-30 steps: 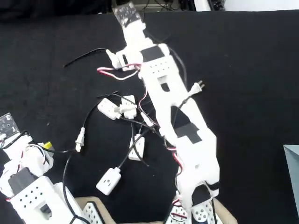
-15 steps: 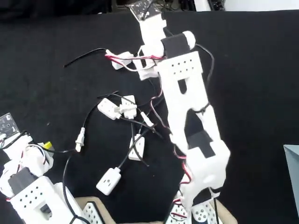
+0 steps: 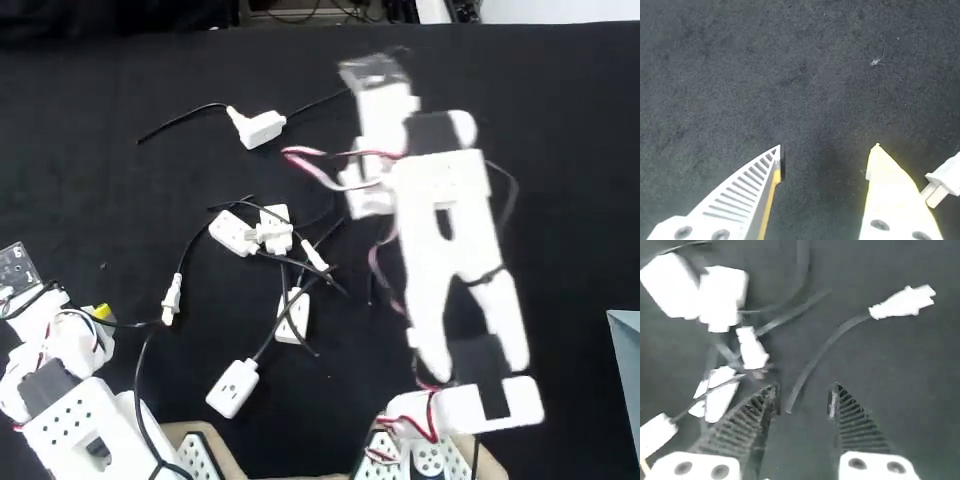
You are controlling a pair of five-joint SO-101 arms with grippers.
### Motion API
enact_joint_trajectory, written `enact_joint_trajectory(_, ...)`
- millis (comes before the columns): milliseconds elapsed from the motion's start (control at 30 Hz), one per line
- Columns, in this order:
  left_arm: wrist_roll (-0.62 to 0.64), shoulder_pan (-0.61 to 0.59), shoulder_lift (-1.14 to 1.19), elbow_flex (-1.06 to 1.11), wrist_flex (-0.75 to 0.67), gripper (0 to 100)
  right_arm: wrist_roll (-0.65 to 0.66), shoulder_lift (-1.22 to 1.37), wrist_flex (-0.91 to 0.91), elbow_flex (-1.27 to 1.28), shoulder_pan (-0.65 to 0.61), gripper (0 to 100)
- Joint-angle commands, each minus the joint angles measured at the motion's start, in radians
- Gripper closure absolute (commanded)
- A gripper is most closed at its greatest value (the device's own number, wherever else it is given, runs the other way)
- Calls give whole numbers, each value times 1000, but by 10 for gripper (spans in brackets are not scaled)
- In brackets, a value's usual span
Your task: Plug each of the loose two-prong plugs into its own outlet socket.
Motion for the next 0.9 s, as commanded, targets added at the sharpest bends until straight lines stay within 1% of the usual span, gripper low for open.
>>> enact_joint_trajectory(0,3,-1,-8,-4,-21,726,-3,-12,-181,105,178,846)
enact_joint_trajectory(67,3,-1,-8,-4,-21,726,23,24,-259,139,222,846)
enact_joint_trajectory(133,3,-1,-8,-4,-21,726,140,70,-318,148,261,846)
enact_joint_trajectory(367,3,-1,-8,-2,-21,726,732,203,-328,84,313,846)
enact_joint_trajectory(500,3,-1,-8,-2,-21,726,1086,271,-334,38,316,846)
enact_joint_trajectory(533,3,-1,-8,-2,-21,726,1152,291,-336,27,316,846)
enact_joint_trajectory(600,3,-1,-8,7,-26,724,1252,332,-336,2,318,846)
enact_joint_trajectory(700,3,-1,-8,24,-58,725,1363,407,-356,-51,318,846)
enact_joint_trajectory(867,3,-1,-8,28,-63,725,1432,541,-385,-205,316,846)
